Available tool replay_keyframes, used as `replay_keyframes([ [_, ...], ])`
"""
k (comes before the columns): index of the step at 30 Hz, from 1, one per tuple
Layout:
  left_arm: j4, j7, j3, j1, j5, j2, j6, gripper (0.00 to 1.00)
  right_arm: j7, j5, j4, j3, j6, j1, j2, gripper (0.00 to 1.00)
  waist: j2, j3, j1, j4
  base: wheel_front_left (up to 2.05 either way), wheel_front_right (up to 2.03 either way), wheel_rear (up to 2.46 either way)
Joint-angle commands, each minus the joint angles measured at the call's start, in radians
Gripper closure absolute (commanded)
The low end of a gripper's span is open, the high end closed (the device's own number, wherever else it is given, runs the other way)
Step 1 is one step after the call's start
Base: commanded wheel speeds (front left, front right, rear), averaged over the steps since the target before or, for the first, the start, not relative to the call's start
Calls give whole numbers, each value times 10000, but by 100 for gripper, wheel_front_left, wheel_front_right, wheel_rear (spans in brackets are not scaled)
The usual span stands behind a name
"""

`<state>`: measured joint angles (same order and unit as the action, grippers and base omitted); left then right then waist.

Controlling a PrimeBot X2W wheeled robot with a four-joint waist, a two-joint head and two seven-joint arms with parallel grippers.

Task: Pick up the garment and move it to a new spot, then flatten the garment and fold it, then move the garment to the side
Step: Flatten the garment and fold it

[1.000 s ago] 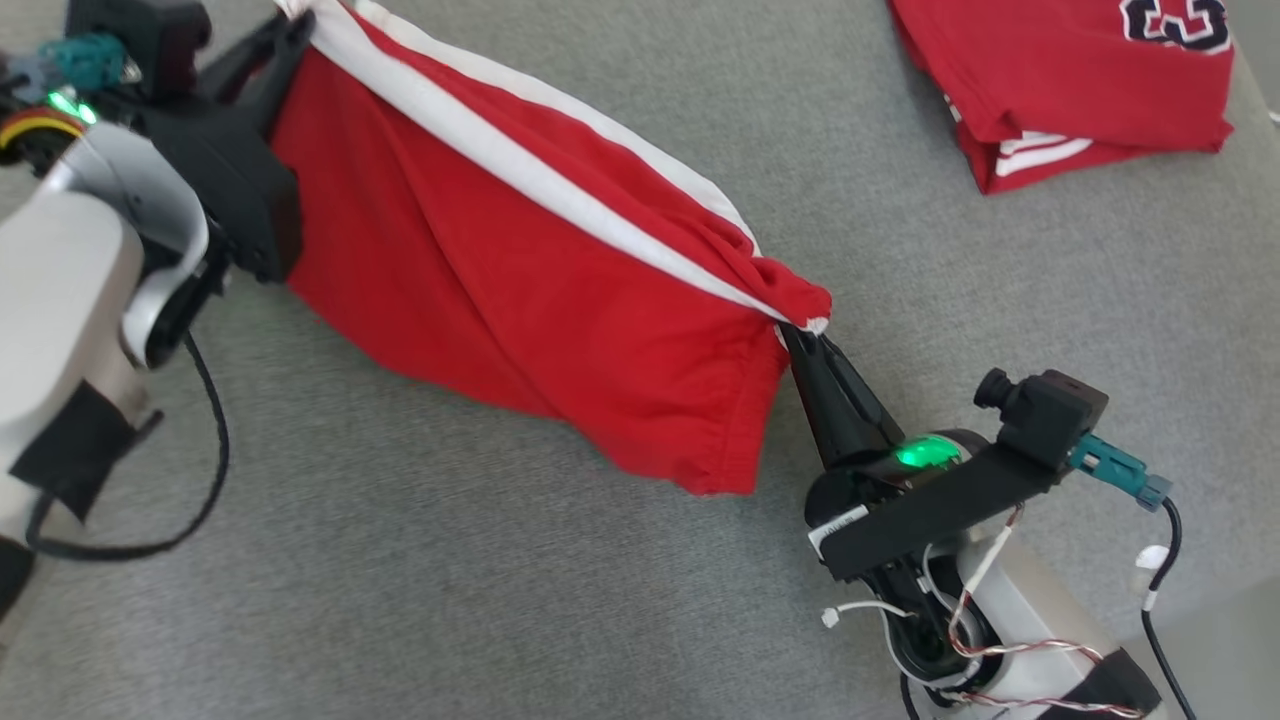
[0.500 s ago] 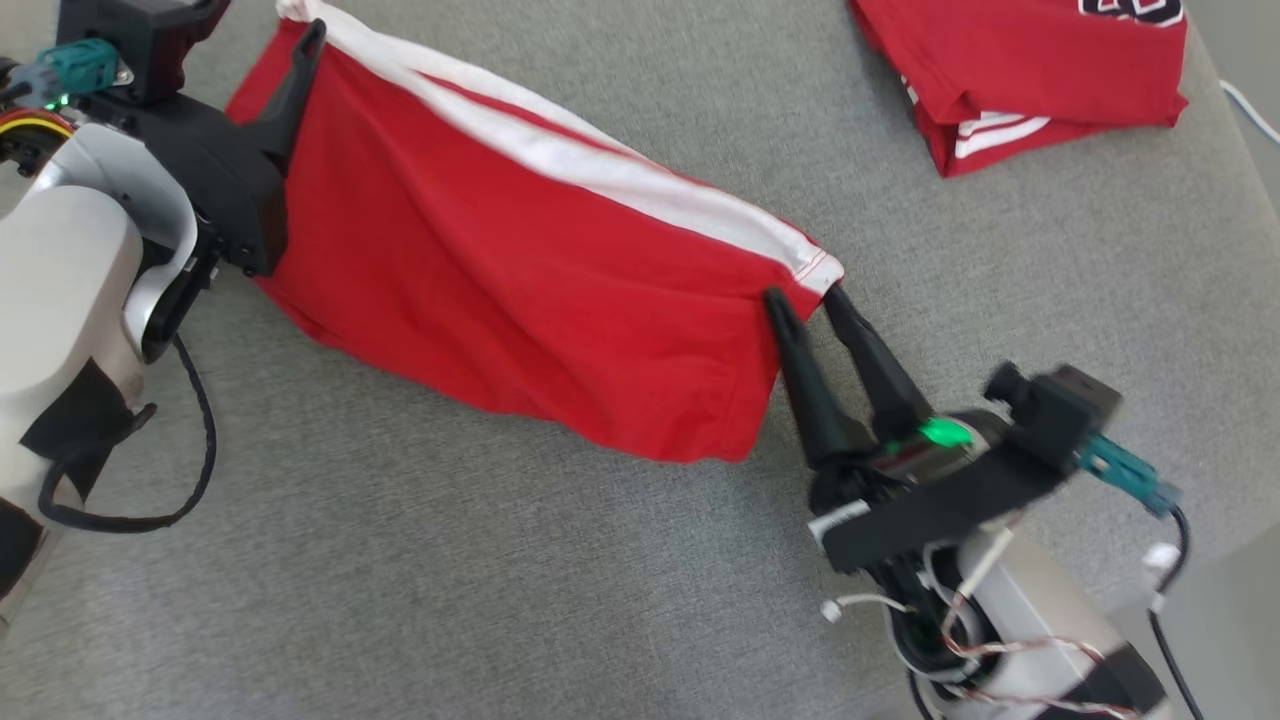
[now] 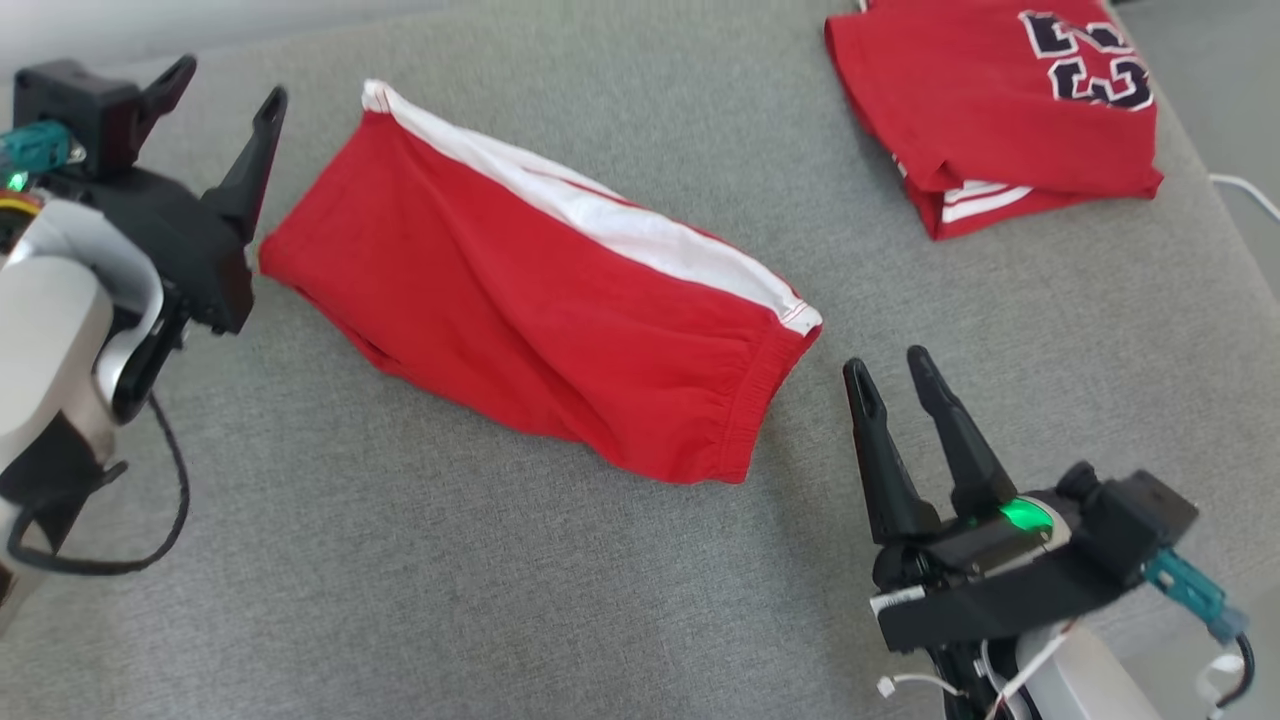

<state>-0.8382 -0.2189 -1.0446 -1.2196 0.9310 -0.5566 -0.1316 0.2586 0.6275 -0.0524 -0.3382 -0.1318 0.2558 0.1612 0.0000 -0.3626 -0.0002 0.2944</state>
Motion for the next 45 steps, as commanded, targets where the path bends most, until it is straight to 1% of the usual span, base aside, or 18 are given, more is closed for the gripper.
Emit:
replay_keyframes([
  [1,-67,-86,-120,252,135,-121,25,0,60,-519,226,97,30,-288,-79,0,0,327,2,1,0,0,0],
  [6,-87,132,-576,481,265,-303,25,0,67,-1322,651,212,30,-816,-316,0,0,511,2,140,0,0,0],
  [7,-87,132,-576,481,265,-303,25,0,67,-1322,651,212,30,-816,-316,0,0,511,2,140,0,0,0],
  [9,312,702,-1118,703,398,-337,21,0,69,-1489,706,216,30,-1001,-413,0,0,559,2,210,0,0,0],
  [12,775,1540,-1700,594,578,-829,28,0,70,-1567,739,183,30,-1086,-519,0,0,554,2,345,0,0,0],
  [16,1159,2386,-2109,498,656,-1147,25,0,71,-1658,746,78,30,-998,-587,0,0,459,2,559,0,0,0],
  [20,1269,2823,-2231,459,833,-1437,27,0,72,-1704,736,11,30,-936,-659,0,0,332,2,739,0,0,0],
  [25,1091,3320,-2296,430,903,-1514,25,0,73,-1712,698,-59,30,-892,-747,0,0,154,2,900,0,0,0],
  [29,921,3703,-2323,378,1084,-1544,27,0,73,-1702,665,-108,30,-823,-795,0,0,31,2,1010,0,0,0],
  [34,863,4485,-2348,524,1829,-1414,25,0,73,-1701,641,-118,30,-791,-840,0,0,-47,2,1075,0,0,0],
  [35,891,4611,-2353,535,1941,-1386,19,29,73,-1705,635,-109,30,-796,-842,0,0,-54,2,1076,0,0,0],
  [36,865,4682,-2358,475,2010,-1391,19,55,73,-1706,633,-99,30,-801,-854,0,0,-62,2,1074,0,0,0],
  [37,805,4723,-2361,398,1900,-1396,20,86,73,-1708,627,-89,30,-804,-863,0,0,-66,2,1069,0,0,0],
  [38,734,4846,-2364,397,1812,-1375,27,100,73,-1706,613,-86,30,-803,-871,0,0,-61,2,1060,0,0,0],
  [41,727,5215,-2375,533,1857,-1316,28,100,73,-1732,580,-91,30,-771,-875,0,0,12,2,999,0,0,0],
  [45,971,4869,-2327,412,2138,-1076,22,100,72,-1770,578,60,30,-781,-814,0,0,208,2,705,0,0,0],
])
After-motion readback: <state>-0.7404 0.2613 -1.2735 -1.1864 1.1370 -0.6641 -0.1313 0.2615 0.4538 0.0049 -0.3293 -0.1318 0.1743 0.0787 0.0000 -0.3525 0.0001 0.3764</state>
